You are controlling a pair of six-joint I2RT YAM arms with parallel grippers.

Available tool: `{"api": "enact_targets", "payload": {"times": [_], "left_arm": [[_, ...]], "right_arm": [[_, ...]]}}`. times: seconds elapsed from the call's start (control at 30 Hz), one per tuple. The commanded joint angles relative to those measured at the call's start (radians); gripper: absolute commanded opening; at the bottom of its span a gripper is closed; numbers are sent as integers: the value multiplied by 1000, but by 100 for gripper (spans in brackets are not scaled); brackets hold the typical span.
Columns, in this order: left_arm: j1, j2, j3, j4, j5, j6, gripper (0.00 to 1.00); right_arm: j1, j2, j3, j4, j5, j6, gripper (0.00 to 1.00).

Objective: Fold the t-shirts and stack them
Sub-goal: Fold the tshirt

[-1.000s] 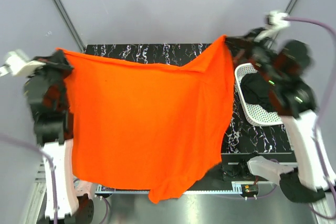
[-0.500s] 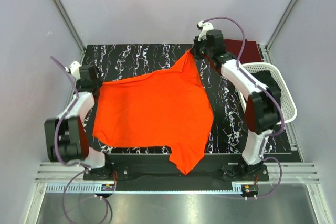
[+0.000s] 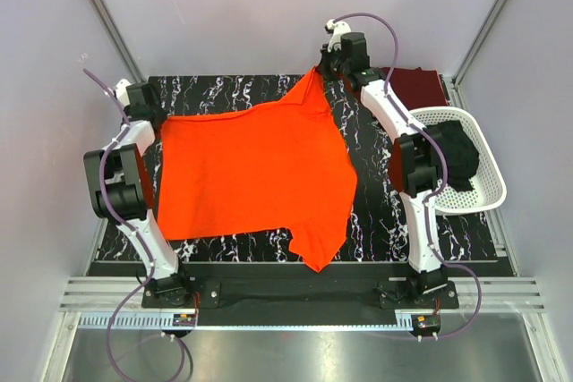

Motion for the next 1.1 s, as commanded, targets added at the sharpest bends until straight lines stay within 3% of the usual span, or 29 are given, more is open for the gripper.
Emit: {"api": "enact_targets", "payload": {"times": [0.0, 0.3, 0.6, 0.9, 1.07], "left_arm": [[8, 8, 56, 14, 41, 36, 0], [26, -16, 67, -201, 101, 90, 0], [43, -76, 53, -328, 161, 122, 0], [65, -61, 101, -451, 187, 130, 0], [74, -90, 27, -464, 210, 124, 0]], "right_arm": [[-5, -15, 79, -86, -35, -5, 0], [-2, -222, -152, -213, -68, 167, 0], [23, -327, -254, -414, -62, 320, 0], [33, -427, -396, -454, -33, 365, 0], [32, -509, -501, -428, -13, 372, 0]]}}
